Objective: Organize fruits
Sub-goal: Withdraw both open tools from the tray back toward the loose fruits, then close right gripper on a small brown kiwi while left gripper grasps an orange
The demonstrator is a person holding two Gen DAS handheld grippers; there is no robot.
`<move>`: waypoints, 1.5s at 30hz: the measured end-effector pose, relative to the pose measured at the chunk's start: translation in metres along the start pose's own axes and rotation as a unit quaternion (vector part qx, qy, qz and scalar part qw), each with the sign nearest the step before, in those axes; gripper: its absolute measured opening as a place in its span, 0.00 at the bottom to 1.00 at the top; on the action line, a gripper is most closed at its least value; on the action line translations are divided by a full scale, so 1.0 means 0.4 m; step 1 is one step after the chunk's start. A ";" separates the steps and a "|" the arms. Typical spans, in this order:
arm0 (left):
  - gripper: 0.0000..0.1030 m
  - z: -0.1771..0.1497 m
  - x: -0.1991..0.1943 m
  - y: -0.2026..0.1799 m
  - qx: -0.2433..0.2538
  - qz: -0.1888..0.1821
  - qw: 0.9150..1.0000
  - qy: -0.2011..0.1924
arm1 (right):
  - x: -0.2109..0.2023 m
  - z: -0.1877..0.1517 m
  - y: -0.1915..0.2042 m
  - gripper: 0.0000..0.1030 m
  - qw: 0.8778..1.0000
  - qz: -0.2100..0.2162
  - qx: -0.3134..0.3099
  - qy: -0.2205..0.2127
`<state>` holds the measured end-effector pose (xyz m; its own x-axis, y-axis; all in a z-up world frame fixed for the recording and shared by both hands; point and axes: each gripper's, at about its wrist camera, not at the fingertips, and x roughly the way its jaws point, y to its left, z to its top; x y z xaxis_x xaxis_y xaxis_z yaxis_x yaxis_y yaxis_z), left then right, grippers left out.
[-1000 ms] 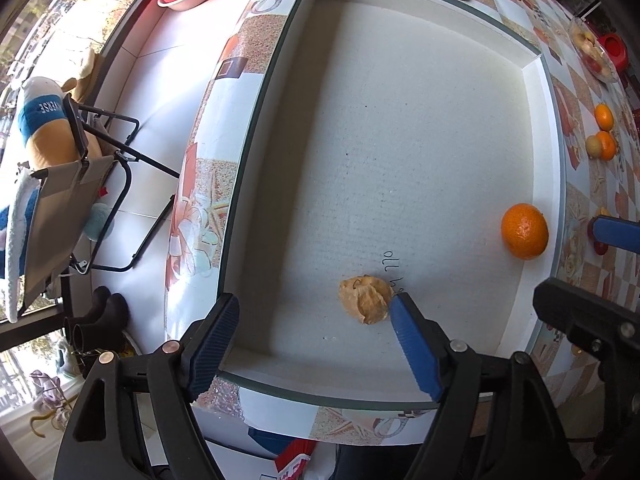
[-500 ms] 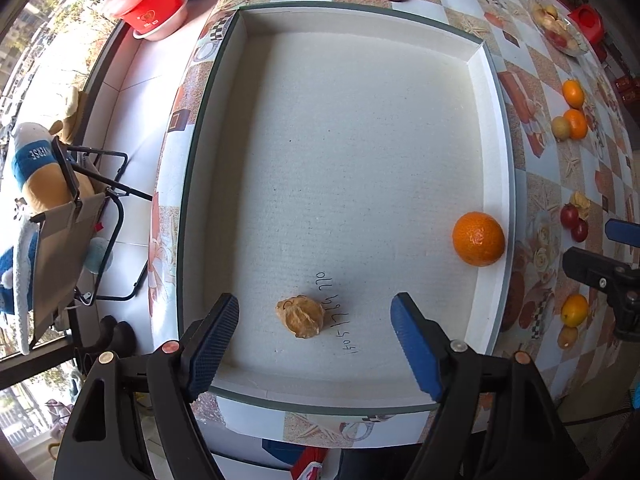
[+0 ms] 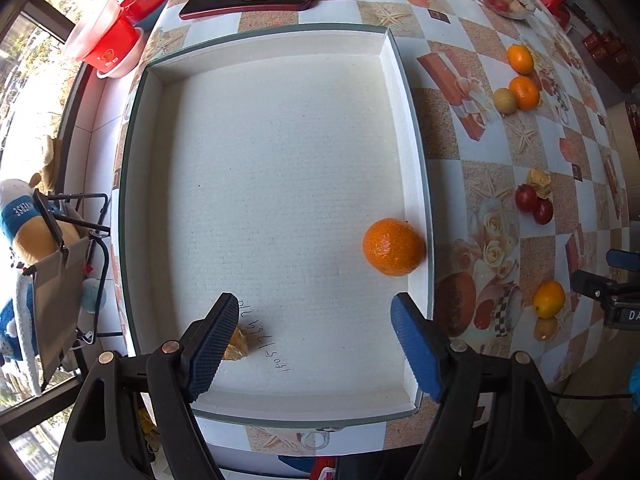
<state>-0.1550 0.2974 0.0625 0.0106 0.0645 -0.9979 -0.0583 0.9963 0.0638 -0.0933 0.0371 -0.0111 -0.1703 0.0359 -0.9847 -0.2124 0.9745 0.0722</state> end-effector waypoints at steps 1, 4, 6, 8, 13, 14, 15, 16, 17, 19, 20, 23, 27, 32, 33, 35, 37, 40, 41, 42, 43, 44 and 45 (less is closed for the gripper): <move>0.79 0.001 -0.001 -0.014 0.009 0.001 1.000 -0.001 | 0.010 -0.014 -0.017 1.00 1.000 0.001 0.002 0.005; 0.79 0.001 -0.008 -0.052 0.033 -0.001 0.999 -0.005 | 0.040 -0.058 -0.038 1.00 1.000 0.005 -0.002 0.020; 0.79 0.000 -0.015 -0.076 0.046 -0.003 0.999 -0.007 | 0.052 -0.081 -0.035 1.00 1.000 0.009 -0.012 0.026; 0.79 -0.002 -0.020 -0.093 0.057 -0.006 0.998 -0.009 | 0.065 -0.113 -0.018 1.00 0.999 0.015 -0.030 0.029; 0.79 -0.003 -0.037 -0.128 0.079 -0.015 0.997 -0.012 | 0.094 -0.148 0.060 1.00 0.997 0.019 -0.070 0.028; 0.79 -0.004 -0.041 -0.135 0.084 -0.018 0.996 -0.013 | 0.098 -0.149 0.081 1.00 0.997 0.020 -0.073 0.028; 0.79 -0.005 -0.045 -0.140 0.088 -0.021 0.996 -0.014 | 0.103 -0.156 0.096 0.99 0.997 0.020 -0.075 0.029; 0.79 -0.006 -0.049 -0.148 0.093 -0.024 0.995 -0.015 | 0.108 -0.161 0.106 0.89 0.996 0.021 -0.076 0.029; 0.79 -0.007 -0.054 -0.164 0.099 -0.026 0.995 -0.015 | 0.117 -0.155 0.128 0.74 0.996 0.023 -0.075 0.033; 0.79 -0.011 -0.060 -0.181 0.112 -0.031 0.993 -0.017 | 0.132 -0.165 0.169 0.65 0.996 0.024 -0.071 0.037; 0.79 -0.015 -0.063 -0.192 0.119 -0.033 0.992 -0.018 | 0.132 -0.169 0.176 0.65 0.997 0.023 -0.070 0.033; 0.79 -0.023 -0.064 -0.220 0.143 -0.039 0.989 -0.019 | 0.125 -0.158 0.168 0.42 0.997 0.030 -0.073 0.023; 0.79 -0.036 -0.059 -0.253 0.177 -0.046 0.983 -0.017 | 0.111 -0.154 0.152 0.27 0.997 0.041 -0.065 0.009; 0.79 -0.046 -0.039 -0.318 0.218 -0.062 0.974 -0.008 | 0.102 -0.166 0.081 0.27 0.999 0.047 -0.018 0.006; 0.79 -0.049 -0.036 -0.338 0.228 -0.065 0.971 -0.008 | 0.102 -0.170 0.065 0.27 0.999 0.045 -0.011 0.006; 0.79 -0.055 -0.029 -0.379 0.248 -0.068 0.966 -0.008 | 0.103 -0.178 0.037 0.27 0.999 0.044 0.002 0.006; 0.79 -0.059 -0.018 -0.419 0.265 -0.071 0.962 -0.006 | 0.110 -0.184 0.018 0.27 0.999 0.043 0.014 0.006; 0.79 -0.070 -0.001 -0.470 0.290 -0.071 0.954 -0.005 | 0.114 -0.198 -0.006 0.27 0.999 0.041 0.026 0.007; 0.79 -0.073 0.007 -0.486 0.297 -0.069 0.952 -0.004 | 0.117 -0.201 -0.010 0.27 0.999 0.041 0.028 0.008; 0.79 -0.076 0.018 -0.501 0.303 -0.067 0.951 -0.001 | 0.119 -0.206 -0.018 0.27 0.999 0.040 0.030 0.008; 0.79 -0.079 0.028 -0.514 0.307 -0.066 0.949 0.002 | 0.119 -0.210 -0.024 0.27 0.999 0.039 0.032 0.009; 0.79 -0.081 0.038 -0.523 0.310 -0.064 0.949 0.005 | 0.118 -0.215 -0.027 0.27 0.999 0.038 0.034 0.009; 0.79 -0.085 0.049 -0.530 0.311 -0.061 0.948 0.009 | 0.118 -0.219 -0.030 0.27 0.999 0.037 0.035 0.010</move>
<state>-0.1762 0.0856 0.0290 -0.0382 -0.0479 -0.9981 0.5422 0.8380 -0.0610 -0.1831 0.0078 -0.0443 -0.2017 0.1055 -0.9738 -0.1305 0.9824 0.1335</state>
